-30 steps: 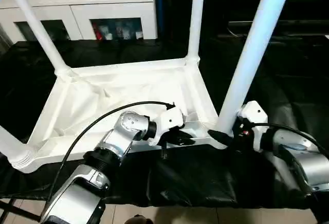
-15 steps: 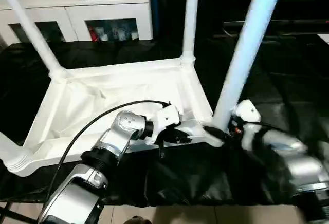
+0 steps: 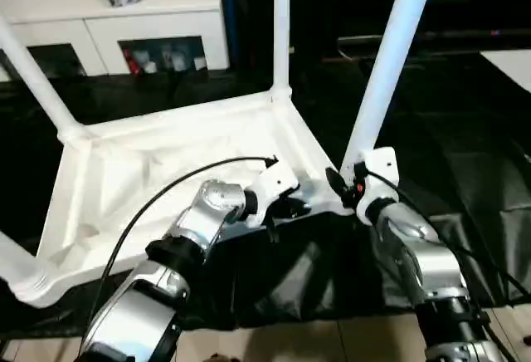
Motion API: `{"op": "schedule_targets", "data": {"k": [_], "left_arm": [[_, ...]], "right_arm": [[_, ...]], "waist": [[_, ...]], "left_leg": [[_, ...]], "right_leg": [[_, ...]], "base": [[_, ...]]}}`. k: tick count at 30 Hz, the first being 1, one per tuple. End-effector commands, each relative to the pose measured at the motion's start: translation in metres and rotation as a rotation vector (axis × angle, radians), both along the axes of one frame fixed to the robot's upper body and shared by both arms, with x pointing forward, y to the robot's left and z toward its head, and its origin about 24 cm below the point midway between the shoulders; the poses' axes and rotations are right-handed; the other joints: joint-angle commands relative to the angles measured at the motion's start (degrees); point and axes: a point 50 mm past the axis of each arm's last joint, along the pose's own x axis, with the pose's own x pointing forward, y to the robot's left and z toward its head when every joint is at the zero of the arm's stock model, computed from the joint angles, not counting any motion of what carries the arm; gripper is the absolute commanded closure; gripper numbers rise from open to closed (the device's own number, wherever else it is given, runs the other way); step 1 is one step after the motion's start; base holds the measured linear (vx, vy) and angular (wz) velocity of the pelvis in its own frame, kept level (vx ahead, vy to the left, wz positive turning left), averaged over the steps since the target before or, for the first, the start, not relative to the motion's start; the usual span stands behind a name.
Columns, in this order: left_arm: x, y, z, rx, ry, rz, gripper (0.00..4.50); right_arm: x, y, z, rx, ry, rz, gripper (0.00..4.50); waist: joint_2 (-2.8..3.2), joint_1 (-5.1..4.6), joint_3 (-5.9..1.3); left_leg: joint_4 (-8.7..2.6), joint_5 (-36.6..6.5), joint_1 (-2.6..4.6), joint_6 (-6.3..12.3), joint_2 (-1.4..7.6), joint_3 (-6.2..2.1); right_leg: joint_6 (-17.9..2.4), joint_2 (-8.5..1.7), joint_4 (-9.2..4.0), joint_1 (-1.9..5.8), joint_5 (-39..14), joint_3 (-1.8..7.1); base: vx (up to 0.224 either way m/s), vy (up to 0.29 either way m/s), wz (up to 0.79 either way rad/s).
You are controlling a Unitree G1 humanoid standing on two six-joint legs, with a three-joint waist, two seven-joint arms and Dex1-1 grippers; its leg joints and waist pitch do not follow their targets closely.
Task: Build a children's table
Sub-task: Rotate leg to tighten
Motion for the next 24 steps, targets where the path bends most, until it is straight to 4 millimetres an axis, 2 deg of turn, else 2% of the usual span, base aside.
{"op": "schedule_targets", "data": {"k": [1, 2, 4, 5, 6, 7, 8, 10, 12, 15, 16, 17, 18, 19, 21, 22, 23, 24], "left_arm": [[-0.008, -0.024, 0.01, -0.051, -0.04, -0.135, 4.5], [-0.01, -0.02, 0.01, -0.056, -0.04, -0.162, 4.5], [-0.012, -0.016, 0.01, -0.057, -0.035, -0.183, 4.5], [-0.013, -0.011, 0.008, -0.055, -0.02, -0.196, 4.5], [-0.013, -0.011, 0.008, -0.055, -0.02, -0.196, 4.5], [-0.014, -0.008, 0.008, -0.051, -0.015, -0.211, 4.5], [-0.015, -0.006, 0.007, -0.047, -0.012, -0.222, 4.5], [-0.015, 0.002, 0.006, -0.031, -0.008, -0.235, 4.5], [-0.014, 0.009, 0.008, -0.024, -0.003, -0.244, 4.5], [-0.014, 0.015, 0.01, -0.023, 0.004, -0.265, 4.5], [-0.014, 0.018, 0.01, -0.021, 0.01, -0.276, 4.5], [-0.014, 0.018, 0.01, -0.021, 0.011, -0.276, 4.5], [-0.015, 0.023, 0.011, -0.014, 0.023, -0.294, 4.5], [-0.015, 0.025, 0.011, -0.01, 0.027, -0.297, 4.5], [-0.016, 0.028, 0.012, -0.008, 0.038, -0.305, 4.5], [-0.016, 0.028, 0.012, -0.008, 0.038, -0.305, 4.5], [-0.016, 0.03, 0.011, -0.006, 0.04, -0.304, 4.5], [-0.016, 0.031, 0.011, -0.005, 0.042, -0.302, 4.5]], "right_arm": [[-0.014, 0.021, -0.019, 0.034, 0.11, 0.15, 1.62], [-0.017, 0.012, -0.018, 0.008, 0.107, 0.18, 1.45], [-0.02, 0.006, -0.017, -0.01, 0.104, 0.216, 1.32], [-0.025, -0.001, -0.015, -0.024, 0.103, 0.269, 1.32], [-0.025, -0.001, -0.015, -0.024, 0.103, 0.269, 1.32], [-0.029, -0.006, -0.014, -0.027, 0.105, 0.322, 1.32], [-0.032, -0.008, -0.012, -0.028, 0.108, 0.357, 1.32], [-0.04, -0.018, -0.008, -0.034, 0.113, 0.467, 1.32], [-0.047, -0.024, -0.003, -0.034, 0.12, 0.573, 1.32], [-0.052, -0.027, 0.0, -0.04, 0.133, 0.66, 1.32], [-0.054, -0.028, 0.0, -0.042, 0.144, 0.699, 1.66], [-0.054, -0.028, 0.0, -0.042, 0.145, 0.701, 1.66], [-0.055, -0.028, 0.001, -0.048, 0.158, 0.745, 1.66], [-0.055, -0.028, 0.001, -0.052, 0.16, 0.762, 1.7], [-0.056, -0.028, 0.002, -0.049, 0.17, 0.79, 1.83], [-0.056, -0.028, 0.002, -0.049, 0.17, 0.79, 1.95], [-0.056, -0.029, 0.003, -0.062, 0.173, 0.814, 1.99], [-0.055, -0.029, 0.003, -0.067, 0.175, 0.824, 2.0]], "waist": [[-0.57, -0.18, -2.52], [-1.07, 0.09, -2.6], [-1.16, 0.39, -2.81], [-1.47, 0.89, -3.06], [-1.4, 0.94, -3.13], [-1.44, 1.06, -3.2], [-1.69, 1.11, -3.17], [-2.21, 1.81, -3.19], [-2.01, 2.69, -3.42], [-1.91, 3.27, -3.71], [-1.97, 3.44, -3.72], [-1.98, 3.51, -3.69], [-2.3, 3.58, -3.7], [-2.12, 3.66, -3.88], [-2.06, 3.64, -4.03], [-2.08, 3.6, -3.99], [-2.36, 3.58, -3.97], [-2.2, 3.62, -3.89]], "left_leg": [[-5.55, -32.52, 2.1, -2.12, 3.6, -2.98], [-5.41, -30.71, 2.21, -1.74, 3.62, -2.7], [-5.33, -27.8, 1.89, -1.0, 3.68, -2.47], [-5.16, -22.67, 1.26, 0.69, 3.87, -2.02], [-5.07, -21.22, 1.21, 1.29, 3.92, -1.86], [-4.82, -19.87, 1.24, 2.36, 3.85, -1.61], [-4.76, -19.51, 1.25, 2.69, 3.89, -1.49], [-4.31, -17.92, 1.29, 3.68, 3.85, -1.16], [-4.07, -15.71, 1.33, 4.31, 4.1, -1.11], [-3.72, -11.9, 0.9, 5.44, 4.27, -1.01], [-3.55, -10.85, 0.71, 5.75, 4.2, -0.97], [-3.48, -10.67, 0.65, 5.79, 4.15, -0.97], [-3.36, -10.52, 0.53, 5.86, 4.11, -1.0], [-3.27, -10.06, 0.68, 6.06, 4.2, -1.01], [-3.08, -8.39, 0.46, 6.72, 4.21, -1.02], [-3.05, -8.32, 0.44, 6.91, 4.2, -0.99], [-3.01, -8.42, 0.48, 7.13, 4.21, -0.91], [-3.06, -8.7, 0.43, 6.96, 4.24, -1.0]], "right_leg": [[-6.44, -4.24, -4.68, 0.46, -29.11, 2.1], [-7.49, -4.31, -4.46, 0.3, -27.64, 2.48], [-8.47, -4.37, -4.05, 0.52, -25.05, 2.95], [-10.08, -4.37, -3.3, 1.13, -19.65, 3.3], [-10.71, -4.37, -3.06, 1.06, -18.0, 3.41], [-11.63, -4.34, -2.93, 0.98, -16.94, 3.4], [-11.87, -4.28, -2.98, 0.94, -17.35, 3.41], [-12.06, -4.39, -2.96, 0.87, -18.22, 3.64], [-12.07, -4.39, -2.67, 1.05, -18.33, 3.6], [-13.75, -4.07, -1.7, 1.27, -12.56, 3.41], [-14.44, -4.03, -1.35, 1.31, -10.55, 3.38], [-14.69, -4.06, -1.3, 1.27, -10.04, 3.39], [-14.99, -4.04, -1.03, 1.32, -9.52, 3.39], [-15.33, -4.06, -0.79, 1.37, -8.98, 3.32], [-15.66, -3.94, -0.5, 1.35, -7.02, 3.21], [-15.76, -3.87, -0.51, 1.28, -6.84, 3.2], [-15.86, -3.9, -0.56, 1.23, -7.0, 3.2], [-15.78, -3.92, -0.55, 1.23, -7.94, 3.16]], "base": [[0.0, 0.0, 0.0], [0.0, 0.0, 0.0], [0.0, 0.0, 0.0], [0.0, 0.0, 0.0], [0.0, 0.0, 0.0], [0.052, -0.015, 0.02], [0.051, -0.028, 0.05], [0.052, -0.035, 0.05], [0.056, -0.045, 0.06], [0.052, -0.032, 0.02], [0.0, 0.0, 0.0], [0.0, 0.0, 0.0], [0.0, 0.0, 0.0], [0.0, 0.0, 0.0], [0.0, 0.0, 0.0], [0.0, 0.0, 0.0], [0.0, 0.0, 0.0], [0.0, 0.0, 0.0]]}}
